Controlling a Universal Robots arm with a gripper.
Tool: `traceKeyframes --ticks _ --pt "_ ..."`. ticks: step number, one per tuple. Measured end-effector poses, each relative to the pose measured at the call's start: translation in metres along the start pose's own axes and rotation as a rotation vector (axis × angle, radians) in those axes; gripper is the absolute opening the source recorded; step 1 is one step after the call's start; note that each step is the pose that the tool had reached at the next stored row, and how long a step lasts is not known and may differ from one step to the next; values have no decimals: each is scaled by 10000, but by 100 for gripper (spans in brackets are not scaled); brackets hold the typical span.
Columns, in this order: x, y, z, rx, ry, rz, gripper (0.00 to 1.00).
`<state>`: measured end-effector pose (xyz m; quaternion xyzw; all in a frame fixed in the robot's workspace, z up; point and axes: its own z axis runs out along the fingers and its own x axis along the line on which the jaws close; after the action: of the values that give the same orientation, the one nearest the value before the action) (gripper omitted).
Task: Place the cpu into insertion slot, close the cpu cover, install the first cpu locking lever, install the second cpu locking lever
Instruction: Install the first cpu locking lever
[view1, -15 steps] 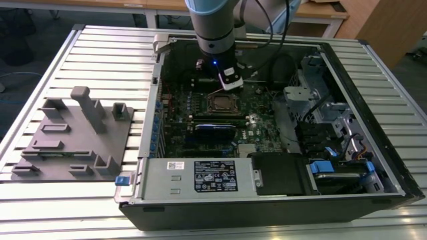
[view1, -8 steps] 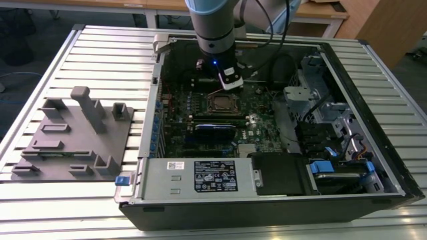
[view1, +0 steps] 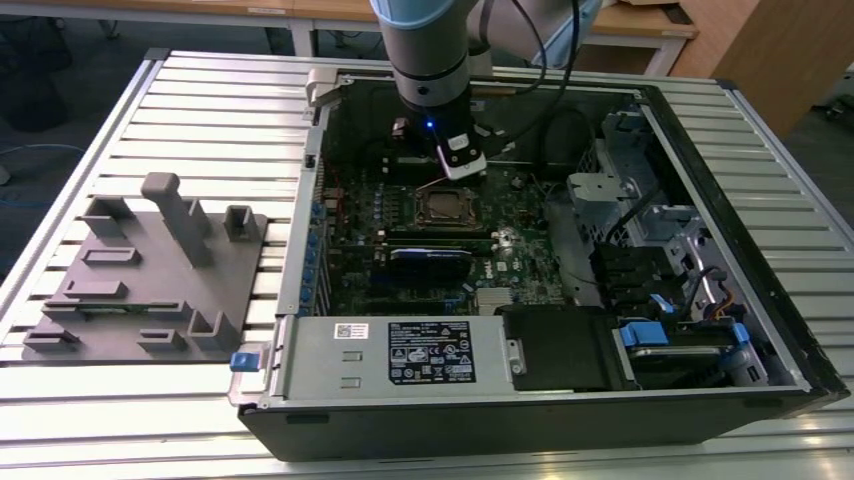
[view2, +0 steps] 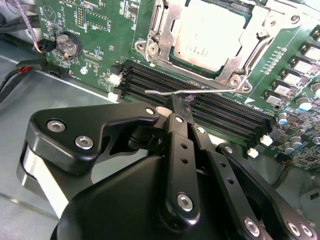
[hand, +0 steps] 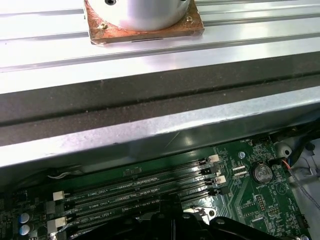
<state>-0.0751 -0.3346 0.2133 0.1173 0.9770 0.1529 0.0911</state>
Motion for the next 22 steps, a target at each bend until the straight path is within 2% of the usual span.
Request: traceKeyframes --ticks 9,12,16,22 --pt "-3 6 -18 -10 1 1 10" --pt "-3 7 -19 -67 23 16 10" --pt "-3 7 -21 -72 23 19 10" --pt "-11 25 -74 -74 23 19 10"
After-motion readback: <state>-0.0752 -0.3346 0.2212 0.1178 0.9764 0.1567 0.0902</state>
